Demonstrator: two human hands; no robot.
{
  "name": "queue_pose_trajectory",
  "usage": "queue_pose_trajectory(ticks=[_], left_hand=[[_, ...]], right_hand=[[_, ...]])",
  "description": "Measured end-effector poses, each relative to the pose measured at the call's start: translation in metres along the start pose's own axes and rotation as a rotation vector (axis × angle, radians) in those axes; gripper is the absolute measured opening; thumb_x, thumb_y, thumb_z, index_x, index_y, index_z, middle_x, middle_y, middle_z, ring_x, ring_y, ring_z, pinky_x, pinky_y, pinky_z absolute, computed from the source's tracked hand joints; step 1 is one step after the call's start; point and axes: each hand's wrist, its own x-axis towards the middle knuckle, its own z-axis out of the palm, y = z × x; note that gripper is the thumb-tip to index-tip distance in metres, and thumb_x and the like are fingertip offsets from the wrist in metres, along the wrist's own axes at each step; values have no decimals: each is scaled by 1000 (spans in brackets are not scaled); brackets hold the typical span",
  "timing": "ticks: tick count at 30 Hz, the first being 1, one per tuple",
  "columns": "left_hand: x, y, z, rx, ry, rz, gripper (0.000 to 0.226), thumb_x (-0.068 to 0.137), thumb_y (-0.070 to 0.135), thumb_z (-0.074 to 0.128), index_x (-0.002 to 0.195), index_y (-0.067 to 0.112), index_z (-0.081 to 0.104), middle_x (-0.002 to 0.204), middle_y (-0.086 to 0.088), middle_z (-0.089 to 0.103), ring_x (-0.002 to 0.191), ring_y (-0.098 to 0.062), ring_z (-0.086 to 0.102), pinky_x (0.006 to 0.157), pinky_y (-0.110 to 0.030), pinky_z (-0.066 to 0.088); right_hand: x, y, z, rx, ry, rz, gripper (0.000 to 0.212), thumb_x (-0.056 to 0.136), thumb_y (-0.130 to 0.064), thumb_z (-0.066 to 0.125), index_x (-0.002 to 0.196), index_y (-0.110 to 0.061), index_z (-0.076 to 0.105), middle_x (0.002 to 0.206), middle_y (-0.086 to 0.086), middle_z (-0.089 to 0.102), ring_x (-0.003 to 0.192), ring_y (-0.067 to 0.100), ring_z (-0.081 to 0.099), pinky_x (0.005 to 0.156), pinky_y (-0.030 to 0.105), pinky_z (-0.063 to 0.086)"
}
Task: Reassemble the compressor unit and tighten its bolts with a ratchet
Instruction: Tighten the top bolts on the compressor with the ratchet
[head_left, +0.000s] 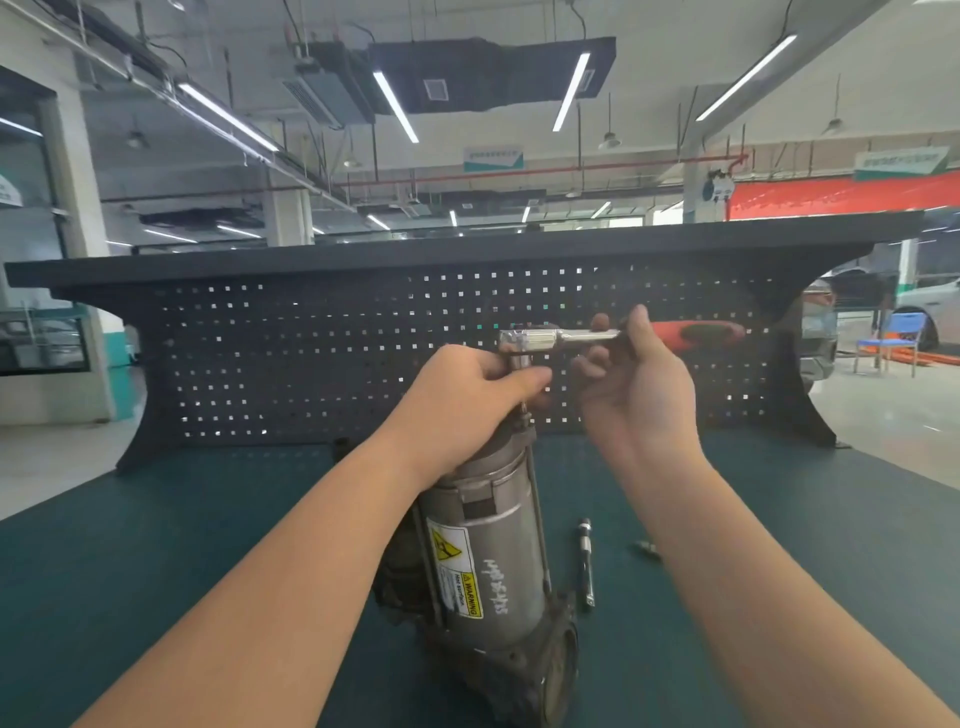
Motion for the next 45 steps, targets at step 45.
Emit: queue_pose_trajectory(ticks=[45], left_hand=[[2,2,-1,4,-13,36,21,75,26,77,55,29,73,53,6,66,52,-4,55,55,-16,44]], right_hand=[[-18,20,-12,-651,-665,-1096,12,96,-17,56,90,-21,47,86,4,61,73,15,64,68,25,52]])
